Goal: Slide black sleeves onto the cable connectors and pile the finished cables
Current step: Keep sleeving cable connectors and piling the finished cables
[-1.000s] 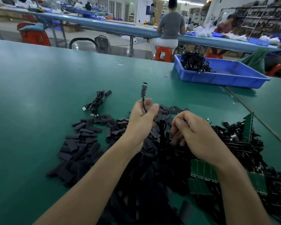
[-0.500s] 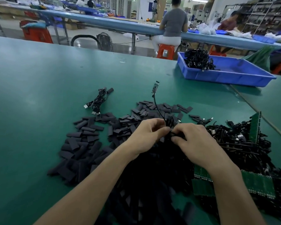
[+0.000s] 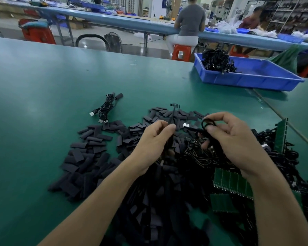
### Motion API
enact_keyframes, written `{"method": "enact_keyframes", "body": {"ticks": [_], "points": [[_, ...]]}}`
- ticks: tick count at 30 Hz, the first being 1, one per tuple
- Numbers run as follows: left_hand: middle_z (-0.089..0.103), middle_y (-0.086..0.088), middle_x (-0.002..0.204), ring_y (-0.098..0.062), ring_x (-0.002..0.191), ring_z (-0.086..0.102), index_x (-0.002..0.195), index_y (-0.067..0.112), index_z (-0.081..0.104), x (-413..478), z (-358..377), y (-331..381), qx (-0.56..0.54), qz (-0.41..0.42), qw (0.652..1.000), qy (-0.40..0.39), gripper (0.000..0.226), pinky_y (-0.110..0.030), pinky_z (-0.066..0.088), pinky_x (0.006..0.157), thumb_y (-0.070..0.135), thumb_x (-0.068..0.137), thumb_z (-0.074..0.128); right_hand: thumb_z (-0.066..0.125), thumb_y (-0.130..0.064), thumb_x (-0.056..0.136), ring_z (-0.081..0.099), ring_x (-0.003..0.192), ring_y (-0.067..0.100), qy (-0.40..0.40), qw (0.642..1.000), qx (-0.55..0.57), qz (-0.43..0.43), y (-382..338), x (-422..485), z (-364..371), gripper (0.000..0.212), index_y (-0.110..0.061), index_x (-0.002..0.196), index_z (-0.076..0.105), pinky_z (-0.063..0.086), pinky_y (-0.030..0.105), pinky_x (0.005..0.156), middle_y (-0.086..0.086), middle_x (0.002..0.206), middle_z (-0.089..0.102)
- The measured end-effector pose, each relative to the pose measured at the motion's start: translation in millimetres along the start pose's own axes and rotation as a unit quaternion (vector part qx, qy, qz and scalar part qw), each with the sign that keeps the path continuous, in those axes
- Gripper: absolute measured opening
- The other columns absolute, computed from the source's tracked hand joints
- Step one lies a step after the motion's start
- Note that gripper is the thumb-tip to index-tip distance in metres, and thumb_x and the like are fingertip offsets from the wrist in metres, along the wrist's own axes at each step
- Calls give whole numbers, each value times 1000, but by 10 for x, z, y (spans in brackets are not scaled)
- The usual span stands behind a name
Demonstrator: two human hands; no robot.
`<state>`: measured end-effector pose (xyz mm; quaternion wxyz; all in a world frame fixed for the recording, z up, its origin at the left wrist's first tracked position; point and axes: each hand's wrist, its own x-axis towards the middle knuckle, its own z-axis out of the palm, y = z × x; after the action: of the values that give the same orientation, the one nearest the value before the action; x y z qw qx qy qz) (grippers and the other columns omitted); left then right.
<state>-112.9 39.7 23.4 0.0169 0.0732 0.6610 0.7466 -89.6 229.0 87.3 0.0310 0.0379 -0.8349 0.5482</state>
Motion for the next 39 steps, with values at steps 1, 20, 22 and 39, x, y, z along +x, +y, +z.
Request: {"method": "enact_keyframes", "body": {"ticks": [1, 20, 22, 39], "points": [[39, -6, 73, -15, 62, 46, 88, 11, 51, 4, -9, 9, -19, 1, 1000, 18, 22, -28, 57, 60, 27, 103, 53, 53, -11, 102, 53, 48, 15, -2, 999, -32, 0, -3, 1, -19, 24, -33, 104, 63, 40, 22, 48, 5, 72, 74], [57, 9, 63, -8, 53, 52, 89, 29, 67, -147, -513, 326, 117, 127, 972, 161, 34, -24, 47, 51, 36, 108, 39, 55, -17, 98, 56, 116, 26, -67, 864, -484, -118, -191, -11, 882, 31, -22, 128, 58, 41, 40, 95, 1, 122, 61], [59, 11, 67, -6, 57, 52, 98, 30, 65, -143, -549, 298, 194, 132, 957, 172, 27, -25, 45, 58, 23, 108, 41, 57, -18, 98, 49, 122, 29, -107, 838, -527, -92, -129, 51, 947, 38, -20, 135, 51, 36, 42, 99, 5, 128, 56], [52, 15, 65, -2, 63, 51, 87, 30, 56, -415, -522, 44, 456, 157, 859, 170, 20, -23, 30, 53, 40, 100, 45, 66, -14, 94, 61, 93, 7, 35, 954, -240, -174, 95, -148, 909, 16, -22, 107, 71, 50, 21, 85, -10, 101, 64]]}}
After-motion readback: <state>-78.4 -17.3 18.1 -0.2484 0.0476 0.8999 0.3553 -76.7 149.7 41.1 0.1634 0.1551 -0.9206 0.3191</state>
